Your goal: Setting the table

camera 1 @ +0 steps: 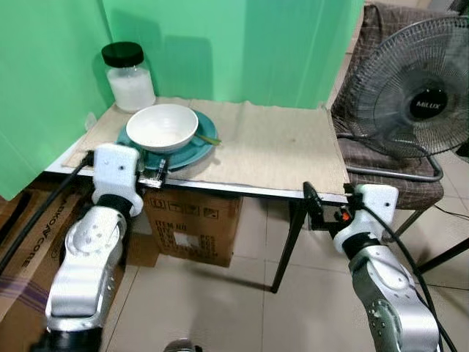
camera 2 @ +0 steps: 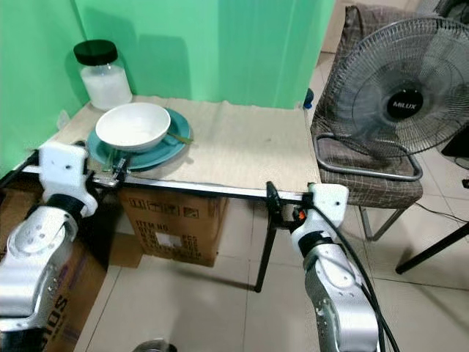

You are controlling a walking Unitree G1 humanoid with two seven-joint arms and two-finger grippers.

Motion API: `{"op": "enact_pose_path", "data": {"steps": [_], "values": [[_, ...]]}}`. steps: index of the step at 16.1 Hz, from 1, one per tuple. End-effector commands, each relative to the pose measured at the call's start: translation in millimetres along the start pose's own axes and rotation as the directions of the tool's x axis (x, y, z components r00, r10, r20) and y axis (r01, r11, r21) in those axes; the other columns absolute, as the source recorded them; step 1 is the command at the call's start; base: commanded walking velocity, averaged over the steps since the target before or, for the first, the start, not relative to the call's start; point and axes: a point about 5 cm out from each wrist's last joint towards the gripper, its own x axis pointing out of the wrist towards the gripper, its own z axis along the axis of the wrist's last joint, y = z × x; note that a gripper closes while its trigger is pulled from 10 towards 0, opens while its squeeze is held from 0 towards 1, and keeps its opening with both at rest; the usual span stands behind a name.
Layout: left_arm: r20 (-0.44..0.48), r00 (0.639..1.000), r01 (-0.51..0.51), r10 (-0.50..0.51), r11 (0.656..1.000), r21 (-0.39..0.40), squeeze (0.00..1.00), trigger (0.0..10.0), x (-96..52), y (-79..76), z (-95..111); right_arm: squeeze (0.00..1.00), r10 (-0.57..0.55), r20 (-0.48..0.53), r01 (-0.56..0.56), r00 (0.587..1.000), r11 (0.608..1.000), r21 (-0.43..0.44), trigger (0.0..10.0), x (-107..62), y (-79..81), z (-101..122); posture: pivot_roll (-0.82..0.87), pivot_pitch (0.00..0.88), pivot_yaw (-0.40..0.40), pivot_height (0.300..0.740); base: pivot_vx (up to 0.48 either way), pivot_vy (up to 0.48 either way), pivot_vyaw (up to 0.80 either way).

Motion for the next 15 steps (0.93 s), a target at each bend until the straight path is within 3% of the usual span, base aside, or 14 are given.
{"op": "enact_pose_path", "data": {"steps": [1,6,15], "values": [[-0.004,1.0,-0.026,0.026,1.0,-0.008,0.0,10.0,-4.3,0.2,0.2,0.0,0.018,0.037,-0.016,0.999,0.998,-0.064,10.0,2.8,2.9,10.3,0.06,0.0,-0.032,0.74,0.0,0.0,0.0],[0.012,0.999,-0.029,0.029,1.0,0.002,0.0,10.0,-6.0,2.4,5.3,0.0,0.061,0.04,-0.058,0.997,0.995,-0.085,10.0,9.9,9.4,10.7,0.08,0.0,-0.038,0.74,0.16,-0.269,0.8],[-0.033,0.999,0.045,-0.043,0.998,0.053,0.0,10.0,-8.2,0.8,1.5,0.0,0.086,0.016,-0.085,0.996,0.995,-0.051,10.0,11.6,13.7,4.5,0.08,0.0,-0.033,0.74,0.31,-0.311,0.0]]}}
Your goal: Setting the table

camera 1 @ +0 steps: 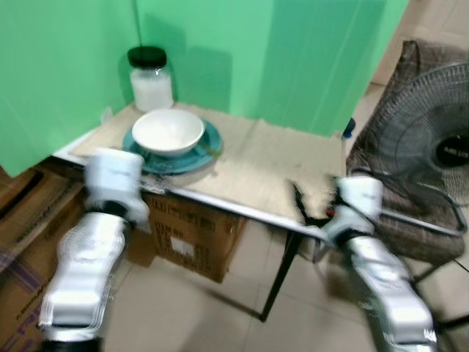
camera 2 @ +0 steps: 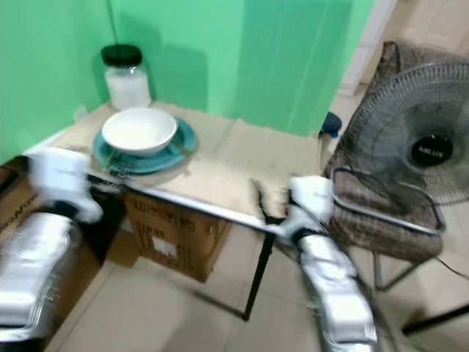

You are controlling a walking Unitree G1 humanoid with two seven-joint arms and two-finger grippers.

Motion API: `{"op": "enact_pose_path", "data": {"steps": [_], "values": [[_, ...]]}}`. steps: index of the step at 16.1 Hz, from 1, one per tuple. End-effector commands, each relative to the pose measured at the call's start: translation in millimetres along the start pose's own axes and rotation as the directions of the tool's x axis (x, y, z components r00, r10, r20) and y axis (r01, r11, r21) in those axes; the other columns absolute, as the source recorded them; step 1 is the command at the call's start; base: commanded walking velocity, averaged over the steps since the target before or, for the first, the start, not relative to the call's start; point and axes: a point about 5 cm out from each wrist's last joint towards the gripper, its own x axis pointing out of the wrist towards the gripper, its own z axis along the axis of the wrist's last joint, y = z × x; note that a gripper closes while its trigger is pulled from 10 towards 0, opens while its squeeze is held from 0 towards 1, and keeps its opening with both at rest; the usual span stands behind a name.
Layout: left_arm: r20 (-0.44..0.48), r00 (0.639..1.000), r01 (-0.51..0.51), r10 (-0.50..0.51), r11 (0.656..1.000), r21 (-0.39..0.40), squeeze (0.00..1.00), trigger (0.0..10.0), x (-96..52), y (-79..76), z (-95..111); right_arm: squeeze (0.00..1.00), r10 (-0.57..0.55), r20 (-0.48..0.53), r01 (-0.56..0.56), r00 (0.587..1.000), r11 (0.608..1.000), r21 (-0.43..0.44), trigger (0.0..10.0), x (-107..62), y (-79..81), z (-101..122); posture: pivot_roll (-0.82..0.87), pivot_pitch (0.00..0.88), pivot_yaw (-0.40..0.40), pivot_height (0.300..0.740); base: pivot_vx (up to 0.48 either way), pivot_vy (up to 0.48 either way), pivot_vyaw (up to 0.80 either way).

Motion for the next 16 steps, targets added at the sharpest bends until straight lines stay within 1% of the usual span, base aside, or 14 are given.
{"op": "enact_pose_path", "data": {"steps": [1,2,3,4,5,6,7,8,10,13,14,16], "values": [[0.005,1.0,-0.028,0.028,0.999,0.03,0.0,10.0,-2.3,10.6,3.6,0.0,0.044,0.026,-0.044,0.999,0.999,-0.001,10.0,4.7,11.2,5.6,0.1,0.0,-0.04,0.74,0.307,0.0,0.0],[0.009,1.0,-0.019,0.019,0.999,0.045,0.0,10.0,-2.7,11.3,4.8,0.0,0.054,0.019,-0.053,0.998,0.998,-0.033,10.0,6.0,13.1,5.0,0.1,0.0,-0.04,0.74,0.307,0.0,0.0],[0.01,1.0,-0.019,0.018,0.999,0.047,0.0,10.0,-2.8,12.2,5.5,0.0,0.058,0.016,-0.057,0.998,0.998,-0.04,10.0,6.7,13.8,4.7,0.11,0.0,-0.045,0.74,0.311,0.0,0.0],[0.018,1.0,-0.018,0.017,0.999,0.051,0.0,10.0,-3.0,13.9,7.9,0.0,0.098,0.01,-0.097,0.995,0.995,-0.023,10.0,7.4,18.0,4.4,0.11,0.0,-0.046,0.74,0.307,0.0,0.8],[0.019,1.0,-0.013,0.012,0.998,0.058,0.0,10.0,-2.8,13.9,8.6,0.0,0.114,0.017,-0.114,0.993,0.993,-0.022,10.0,7.0,20.5,5.2,0.11,0.0,-0.046,0.74,0.289,0.0,0.8],[0.014,1.0,-0.006,0.005,0.999,0.053,0.0,10.0,-2.7,13.0,8.6,0.0,0.131,0.025,-0.131,0.991,0.991,0.018,10.0,6.1,23.3,5.0,0.11,0.0,-0.045,0.74,0.0,0.0,0.53],[0.014,1.0,-0.004,0.003,0.999,0.051,0.0,10.0,-2.6,12.8,8.6,0.0,0.134,0.025,-0.135,0.991,0.991,0.021,10.0,5.5,23.6,4.9,0.11,0.0,-0.045,0.74,0.0,0.0,0.0],[0.008,1.0,-0.005,0.005,0.999,0.044,0.0,10.0,-2.3,12.8,8.1,0.0,0.126,0.021,-0.127,0.992,0.991,0.032,10.0,4.6,22.6,3.8,0.1,0.0,-0.041,0.74,0.0,0.0,0.0],[0.0,1.0,0.011,-0.011,0.998,0.056,0.0,10.0,-0.1,11.0,7.9,0.0,0.086,0.017,-0.086,0.996,0.995,0.041,10.0,4.7,17.6,2.7,0.1,0.0,-0.035,0.74,0.0,0.0,0.0],[-0.001,1.0,0.02,-0.02,0.999,0.044,0.0,10.0,2.7,10.0,8.4,0.0,0.072,0.013,-0.072,0.997,0.996,0.058,10.0,4.7,16.0,2.2,0.09,0.0,-0.027,0.74,0.0,0.0,0.0],[0.001,1.0,0.025,-0.025,0.999,0.038,0.0,10.0,3.6,9.3,9.3,0.0,0.056,0.004,-0.056,0.998,0.995,0.08,10.0,4.4,14.7,1.0,0.09,0.0,-0.027,0.74,0.0,0.337,0.0],[0.001,1.0,0.027,-0.027,0.999,0.034,0.0,10.0,3.9,9.1,9.5,0.0,0.045,0.0,-0.045,0.999,0.996,0.083,10.0,4.4,13.6,0.5,0.09,0.0,-0.027,0.74,0.0,0.384,0.0]]}}
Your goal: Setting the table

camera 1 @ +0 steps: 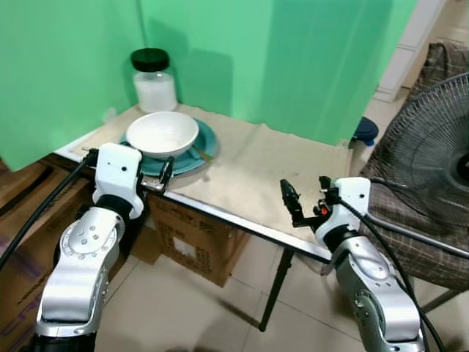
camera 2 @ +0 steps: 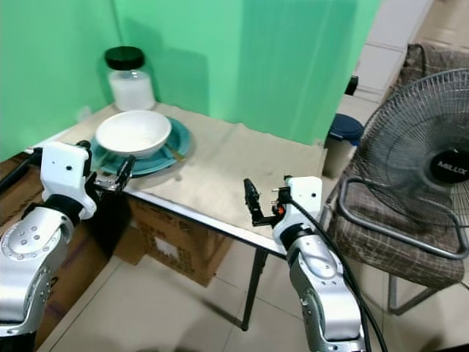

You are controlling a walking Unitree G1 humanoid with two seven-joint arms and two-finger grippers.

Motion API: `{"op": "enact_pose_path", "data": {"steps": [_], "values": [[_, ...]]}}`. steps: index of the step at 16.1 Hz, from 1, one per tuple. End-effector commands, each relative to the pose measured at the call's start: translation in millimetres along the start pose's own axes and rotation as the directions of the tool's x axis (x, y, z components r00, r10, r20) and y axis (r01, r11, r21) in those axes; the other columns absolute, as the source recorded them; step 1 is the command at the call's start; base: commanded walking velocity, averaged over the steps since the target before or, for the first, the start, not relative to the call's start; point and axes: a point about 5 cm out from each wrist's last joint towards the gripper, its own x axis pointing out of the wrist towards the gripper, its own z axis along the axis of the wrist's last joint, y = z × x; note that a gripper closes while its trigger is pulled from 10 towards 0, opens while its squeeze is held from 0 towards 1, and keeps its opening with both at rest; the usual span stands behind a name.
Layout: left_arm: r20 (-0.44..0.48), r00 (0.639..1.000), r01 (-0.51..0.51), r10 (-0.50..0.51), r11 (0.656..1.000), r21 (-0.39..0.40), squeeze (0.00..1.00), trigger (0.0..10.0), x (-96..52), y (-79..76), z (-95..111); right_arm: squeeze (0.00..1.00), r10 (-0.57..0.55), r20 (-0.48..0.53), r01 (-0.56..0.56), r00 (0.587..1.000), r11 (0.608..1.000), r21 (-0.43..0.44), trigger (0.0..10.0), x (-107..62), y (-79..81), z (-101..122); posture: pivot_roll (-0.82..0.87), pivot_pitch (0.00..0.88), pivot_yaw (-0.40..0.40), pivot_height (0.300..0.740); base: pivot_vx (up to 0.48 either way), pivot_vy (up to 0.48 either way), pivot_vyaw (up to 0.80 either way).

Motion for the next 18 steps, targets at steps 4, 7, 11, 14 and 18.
{"op": "enact_pose_path", "data": {"steps": [4,7,11,14,18], "values": [[-0.015,1.0,-0.007,0.006,1.0,-0.009,0.0,10.0,2.2,1.4,-0.2,0.0,-0.017,-0.018,0.017,1.0,1.0,0.006,10.0,0.7,-3.0,-0.8,0.09,0.0,-0.03,0.74,0.0,0.449,0.0],[-0.01,1.0,-0.01,0.009,1.0,-0.023,0.0,10.0,2.3,1.2,1.4,0.0,-0.01,-0.023,0.01,1.0,1.0,0.013,10.0,1.6,-1.8,-0.6,0.09,0.0,-0.03,0.74,0.0,0.086,0.0],[-0.007,0.999,-0.054,0.053,0.997,-0.057,0.0,10.0,4.5,4.3,3.1,0.0,0.015,-0.043,-0.015,0.999,1.0,0.013,10.0,2.7,-1.1,-1.2,0.09,0.0,-0.036,0.74,0.0,0.0,0.0],[-0.009,0.997,-0.071,0.071,0.993,-0.091,0.0,10.0,5.0,6.5,4.0,0.0,0.052,-0.052,-0.052,0.997,0.999,0.003,10.0,2.9,1.1,-0.3,0.09,0.0,-0.033,0.74,0.22,0.0,0.0],[-0.017,0.997,-0.071,0.07,0.992,-0.103,0.0,10.0,3.3,5.8,2.1,0.0,0.075,-0.062,-0.075,0.995,0.997,-0.002,10.0,1.9,2.9,-0.8,0.09,0.0,-0.03,0.74,0.427,0.0,0.45]]}}
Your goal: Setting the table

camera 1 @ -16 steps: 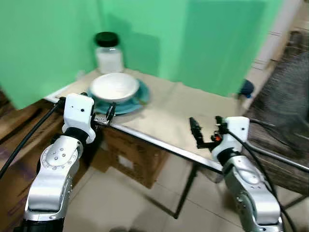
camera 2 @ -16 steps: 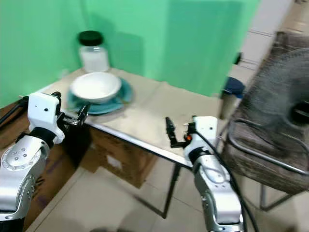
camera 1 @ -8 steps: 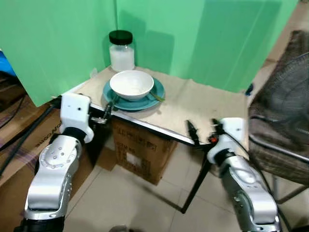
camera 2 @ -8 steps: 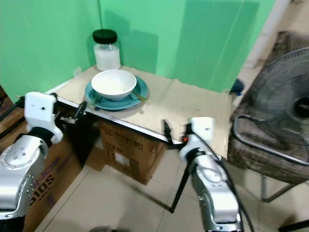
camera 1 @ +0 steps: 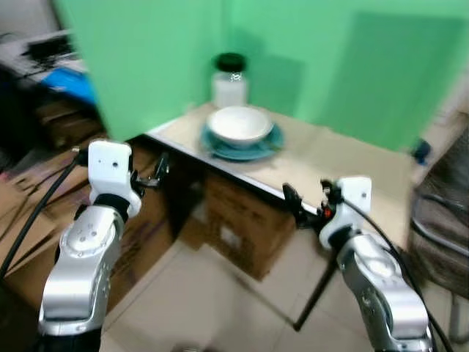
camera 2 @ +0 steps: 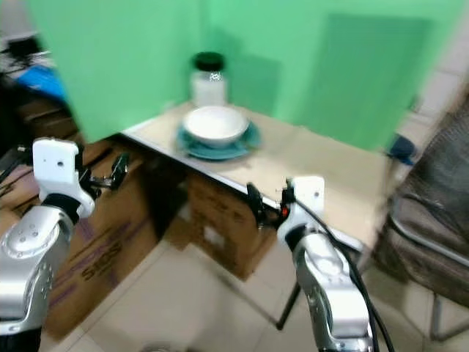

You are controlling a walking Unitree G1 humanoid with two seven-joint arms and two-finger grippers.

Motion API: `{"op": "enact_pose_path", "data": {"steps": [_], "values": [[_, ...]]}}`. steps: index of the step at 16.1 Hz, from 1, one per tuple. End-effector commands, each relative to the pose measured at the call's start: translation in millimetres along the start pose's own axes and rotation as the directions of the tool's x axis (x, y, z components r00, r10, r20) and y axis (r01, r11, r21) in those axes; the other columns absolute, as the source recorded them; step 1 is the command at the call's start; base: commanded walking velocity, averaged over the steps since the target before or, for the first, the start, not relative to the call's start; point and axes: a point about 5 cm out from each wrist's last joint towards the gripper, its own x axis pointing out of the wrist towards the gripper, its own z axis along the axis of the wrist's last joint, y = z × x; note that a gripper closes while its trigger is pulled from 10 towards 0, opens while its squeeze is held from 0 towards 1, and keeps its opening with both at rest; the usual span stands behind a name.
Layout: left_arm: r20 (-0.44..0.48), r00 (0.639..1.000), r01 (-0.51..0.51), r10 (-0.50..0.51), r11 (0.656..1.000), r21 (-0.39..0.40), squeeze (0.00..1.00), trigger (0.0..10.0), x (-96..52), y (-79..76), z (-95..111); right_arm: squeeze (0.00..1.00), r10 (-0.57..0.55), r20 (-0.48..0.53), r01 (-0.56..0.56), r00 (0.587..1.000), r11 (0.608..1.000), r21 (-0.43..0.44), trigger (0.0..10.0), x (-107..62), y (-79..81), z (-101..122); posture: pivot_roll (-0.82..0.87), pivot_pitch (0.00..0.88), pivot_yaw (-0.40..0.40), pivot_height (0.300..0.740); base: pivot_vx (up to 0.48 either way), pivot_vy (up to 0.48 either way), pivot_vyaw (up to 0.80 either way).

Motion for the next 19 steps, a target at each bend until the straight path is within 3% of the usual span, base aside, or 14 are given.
{"op": "enact_pose_path", "data": {"steps": [1,7,10,12,19], "values": [[-0.008,1.0,-0.011,0.011,1.0,-0.002,0.0,10.0,-0.1,3.0,-0.2,0.0,0.038,0.003,-0.038,0.999,0.999,0.0,10.0,2.2,7.1,2.8,0.09,0.0,-0.029,0.74,0.465,0.0,0.66],[-0.02,1.0,0.014,-0.013,1.0,0.024,0.0,10.0,-0.4,3.0,-1.4,0.0,0.01,0.017,-0.01,1.0,1.0,0.007,10.0,3.6,4.6,4.9,0.09,0.0,-0.031,0.74,0.464,0.0,0.2],[-0.036,0.992,0.126,-0.125,0.991,0.047,0.0,10.0,-0.3,-4.6,-3.6,0.0,-0.026,0.06,0.024,0.998,0.999,0.043,10.0,5.3,0.1,12.1,0.09,0.0,-0.033,0.74,0.466,0.0,0.0],[-0.073,0.978,0.203,-0.198,0.977,0.072,0.0,10.0,-3.0,-8.8,-8.9,0.0,-0.02,0.083,0.017,0.996,0.999,0.033,10.0,6.2,-0.3,16.8,0.09,0.0,-0.031,0.74,0.435,0.0,-0.8],[-0.084,0.964,0.26,-0.252,0.96,0.104,0.0,10.0,-6.0,-7.3,-9.4,0.0,0.042,0.089,-0.043,0.995,0.999,0.001,10.0,9.2,4.6,23.7,0.09,0.0,-0.035,0.74,0.268,0.0,-0.07]]}}
